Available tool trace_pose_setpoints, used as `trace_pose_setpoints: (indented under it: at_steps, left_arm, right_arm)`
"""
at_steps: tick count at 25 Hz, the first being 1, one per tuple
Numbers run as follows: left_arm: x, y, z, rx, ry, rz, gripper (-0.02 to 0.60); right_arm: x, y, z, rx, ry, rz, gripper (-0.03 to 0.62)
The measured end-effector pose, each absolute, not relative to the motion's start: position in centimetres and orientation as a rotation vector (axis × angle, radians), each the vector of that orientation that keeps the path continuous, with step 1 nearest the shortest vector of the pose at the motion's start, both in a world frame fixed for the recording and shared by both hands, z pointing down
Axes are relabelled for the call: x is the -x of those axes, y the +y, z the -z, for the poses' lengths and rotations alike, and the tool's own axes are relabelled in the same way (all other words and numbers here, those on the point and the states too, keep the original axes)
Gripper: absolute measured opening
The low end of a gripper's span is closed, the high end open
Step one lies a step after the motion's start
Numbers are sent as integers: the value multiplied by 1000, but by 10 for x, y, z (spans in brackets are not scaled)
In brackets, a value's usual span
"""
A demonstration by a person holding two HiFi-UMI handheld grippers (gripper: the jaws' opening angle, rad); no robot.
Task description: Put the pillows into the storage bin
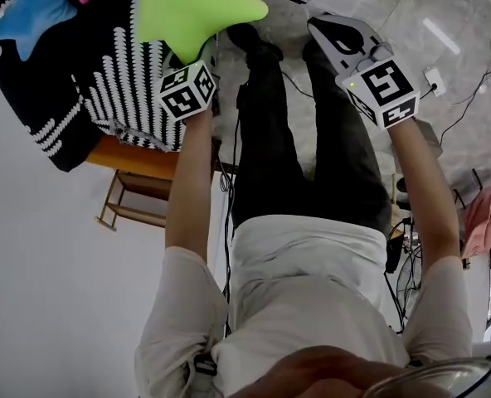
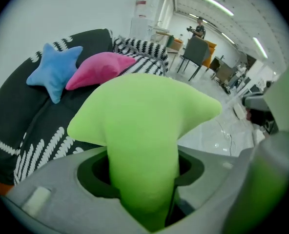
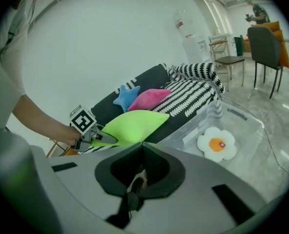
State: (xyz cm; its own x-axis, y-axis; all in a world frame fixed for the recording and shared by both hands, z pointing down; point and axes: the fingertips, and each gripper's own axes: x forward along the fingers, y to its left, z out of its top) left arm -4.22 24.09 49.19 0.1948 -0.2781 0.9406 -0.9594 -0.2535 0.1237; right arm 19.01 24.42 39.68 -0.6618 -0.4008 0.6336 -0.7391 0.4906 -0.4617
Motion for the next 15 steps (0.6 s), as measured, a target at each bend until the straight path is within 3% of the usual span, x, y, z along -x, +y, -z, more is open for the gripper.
trace_pose_setpoints:
  at_steps: [15]
  left_arm:
    - [-155, 205, -514, -1991, -874, -1266, 273]
  right_arm:
    - [-295, 249, -396, -1045, -2274, -1058, 0]
